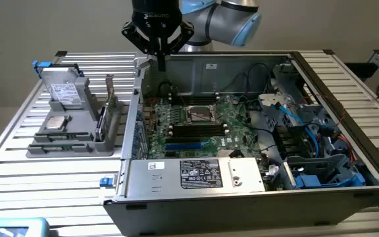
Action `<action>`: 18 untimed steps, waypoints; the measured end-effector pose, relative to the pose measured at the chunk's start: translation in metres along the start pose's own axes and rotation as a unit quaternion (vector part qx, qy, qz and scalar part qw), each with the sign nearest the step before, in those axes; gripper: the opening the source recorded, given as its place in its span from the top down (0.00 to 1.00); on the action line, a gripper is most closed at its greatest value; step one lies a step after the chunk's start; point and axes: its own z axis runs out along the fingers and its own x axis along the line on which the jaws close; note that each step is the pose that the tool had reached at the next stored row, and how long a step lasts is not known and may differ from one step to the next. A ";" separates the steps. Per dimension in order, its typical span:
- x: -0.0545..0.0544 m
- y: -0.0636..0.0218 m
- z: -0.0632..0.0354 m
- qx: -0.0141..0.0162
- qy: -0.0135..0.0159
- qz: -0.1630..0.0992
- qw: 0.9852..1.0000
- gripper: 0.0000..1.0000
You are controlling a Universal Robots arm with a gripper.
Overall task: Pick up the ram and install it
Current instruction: 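Reach for the ram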
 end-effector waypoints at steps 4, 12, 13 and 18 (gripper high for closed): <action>0.000 0.0000 0.0000 0.000 0.000 0.000 1.000 0.89; 0.002 -0.0002 0.0004 0.000 0.000 0.000 1.000 0.89; 0.003 -0.0005 0.0006 0.000 0.000 0.000 1.000 0.89; 0.019 -0.0020 0.0022 0.001 0.000 0.000 1.000 0.89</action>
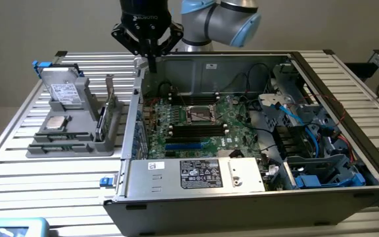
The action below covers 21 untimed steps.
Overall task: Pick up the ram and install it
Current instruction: 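Reach for the ram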
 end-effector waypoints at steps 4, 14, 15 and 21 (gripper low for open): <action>0.018 -0.0013 0.0015 0.001 0.000 0.000 1.000 0.89; 0.051 -0.0049 0.0046 0.008 0.000 -0.001 1.000 0.89; 0.054 -0.0054 0.0051 0.008 0.000 -0.001 1.000 0.89; 0.074 -0.0088 0.0093 0.009 0.000 -0.001 1.000 0.89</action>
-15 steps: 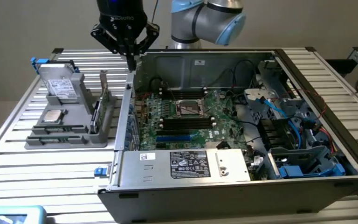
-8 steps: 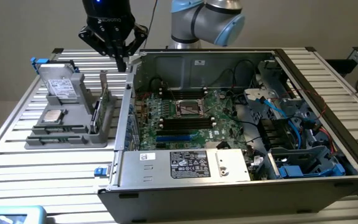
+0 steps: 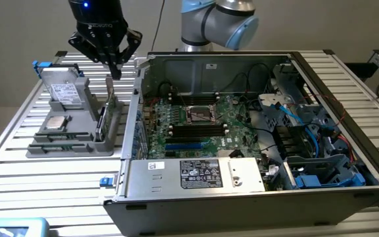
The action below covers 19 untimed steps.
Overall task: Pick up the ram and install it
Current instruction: 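Reach for the ram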
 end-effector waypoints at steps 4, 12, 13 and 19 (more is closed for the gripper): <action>0.016 -0.0019 0.0014 0.001 0.000 0.000 1.000 0.89; 0.035 -0.0139 0.0067 0.001 0.000 0.000 1.000 0.89; 0.037 -0.0161 0.0076 0.001 0.000 0.000 1.000 0.89; 0.050 -0.0262 0.0146 0.001 0.000 0.000 1.000 0.89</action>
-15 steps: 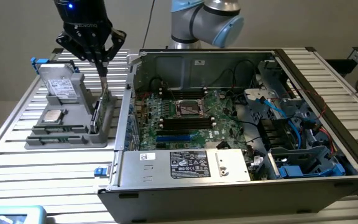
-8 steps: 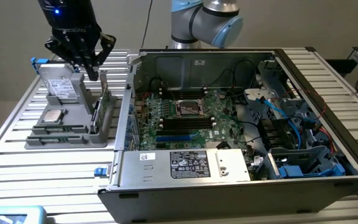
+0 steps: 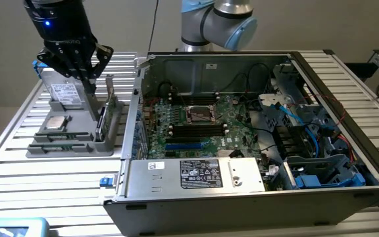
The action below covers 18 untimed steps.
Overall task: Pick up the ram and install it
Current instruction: 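Reach for the ram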
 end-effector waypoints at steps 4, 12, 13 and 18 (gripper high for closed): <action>0.017 -0.0028 0.0056 0.000 0.000 0.000 1.000 0.89; 0.054 -0.0059 0.0176 0.001 0.000 0.000 1.000 0.89; 0.058 -0.0062 0.0190 0.001 0.000 0.000 1.000 0.89; 0.081 -0.0079 0.0228 0.003 0.000 0.000 1.000 0.89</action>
